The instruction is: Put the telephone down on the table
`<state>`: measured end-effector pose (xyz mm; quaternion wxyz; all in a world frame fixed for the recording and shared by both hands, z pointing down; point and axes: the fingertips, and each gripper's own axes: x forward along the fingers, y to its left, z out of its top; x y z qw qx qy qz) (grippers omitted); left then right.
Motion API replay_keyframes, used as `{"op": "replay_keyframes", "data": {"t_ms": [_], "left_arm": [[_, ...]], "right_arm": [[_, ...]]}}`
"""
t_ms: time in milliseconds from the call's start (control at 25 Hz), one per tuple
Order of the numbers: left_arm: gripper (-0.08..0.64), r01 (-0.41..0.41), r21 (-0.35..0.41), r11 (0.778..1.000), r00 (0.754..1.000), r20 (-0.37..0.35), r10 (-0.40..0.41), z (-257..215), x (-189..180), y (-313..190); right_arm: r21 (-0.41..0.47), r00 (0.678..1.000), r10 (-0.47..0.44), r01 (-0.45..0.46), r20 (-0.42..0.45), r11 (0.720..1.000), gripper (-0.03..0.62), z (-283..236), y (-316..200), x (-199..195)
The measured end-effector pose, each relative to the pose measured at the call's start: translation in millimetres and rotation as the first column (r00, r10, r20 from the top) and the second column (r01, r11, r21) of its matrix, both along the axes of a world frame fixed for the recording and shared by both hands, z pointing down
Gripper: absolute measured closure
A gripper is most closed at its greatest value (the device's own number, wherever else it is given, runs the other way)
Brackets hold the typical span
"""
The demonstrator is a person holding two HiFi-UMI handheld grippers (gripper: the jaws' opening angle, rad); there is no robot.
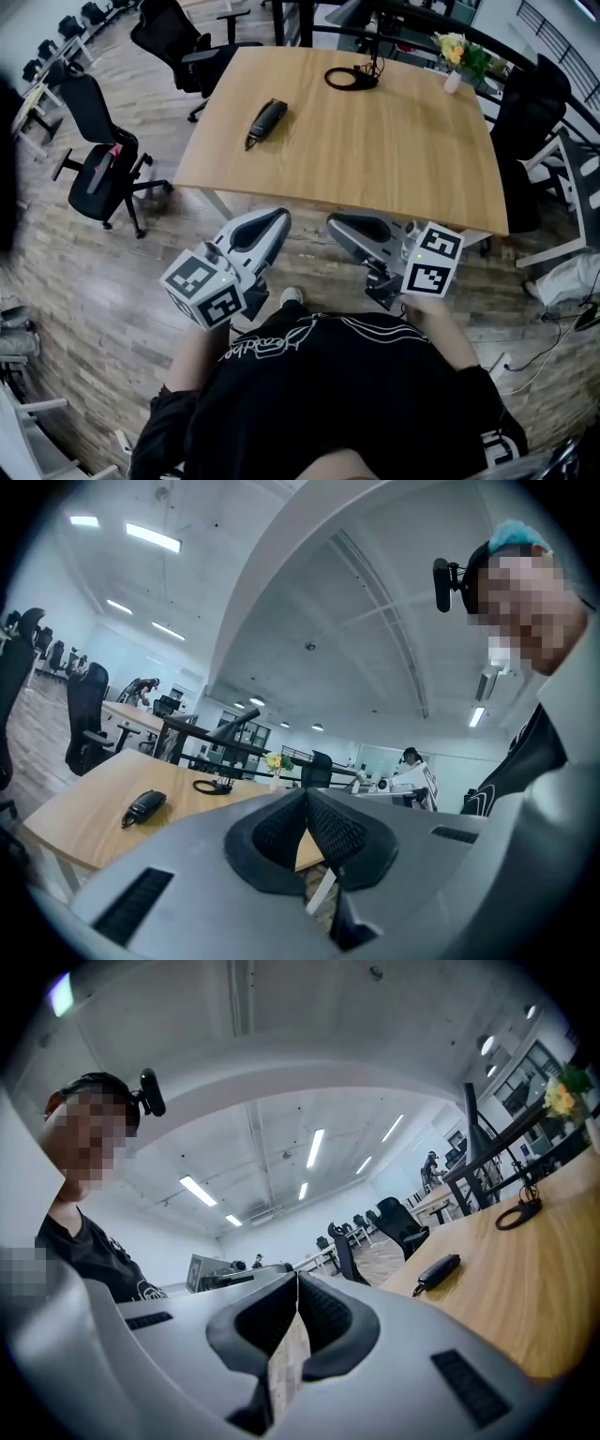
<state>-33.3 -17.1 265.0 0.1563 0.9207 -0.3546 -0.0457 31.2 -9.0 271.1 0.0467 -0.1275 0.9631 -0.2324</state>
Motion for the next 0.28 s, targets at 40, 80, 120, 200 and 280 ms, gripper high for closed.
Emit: {"op": "replay_keyframes", "data": {"t_ms": [40,80,120,200,280], "left_arm": [[0.552,-0.002,0.008,1.000,1.000,0.005,0.001,-2.7,4.2,4.5],[0.552,-0.003,0.014,1.000,1.000,0.009,0.003,-5.0,8.0,8.7],[0.552,-0.003,0.017,1.000,1.000,0.011,0.003,-7.1,11.4,12.3],[0.552,0.000,0.013,1.000,1.000,0.007,0.000,-10.8,17.5,17.2],[0.552,0.006,0.001,1.000,1.000,-0.003,-0.006,-14.3,23.5,21.0]], "right_arm": [[0.008,1.000,-0.001,0.001,0.002,1.000,0.552,-3.7,4.3,3.2],[0.014,1.000,-0.003,0.003,0.003,1.000,0.552,-6.9,8.5,6.1],[0.018,1.000,-0.006,0.006,0.003,1.000,0.552,-9.4,12.0,8.6],[0.022,1.000,-0.012,0.011,0.002,1.000,0.552,-13.5,16.9,13.8],[0.024,1.000,-0.016,0.016,0.003,1.000,0.552,-17.3,20.5,19.3]]}}
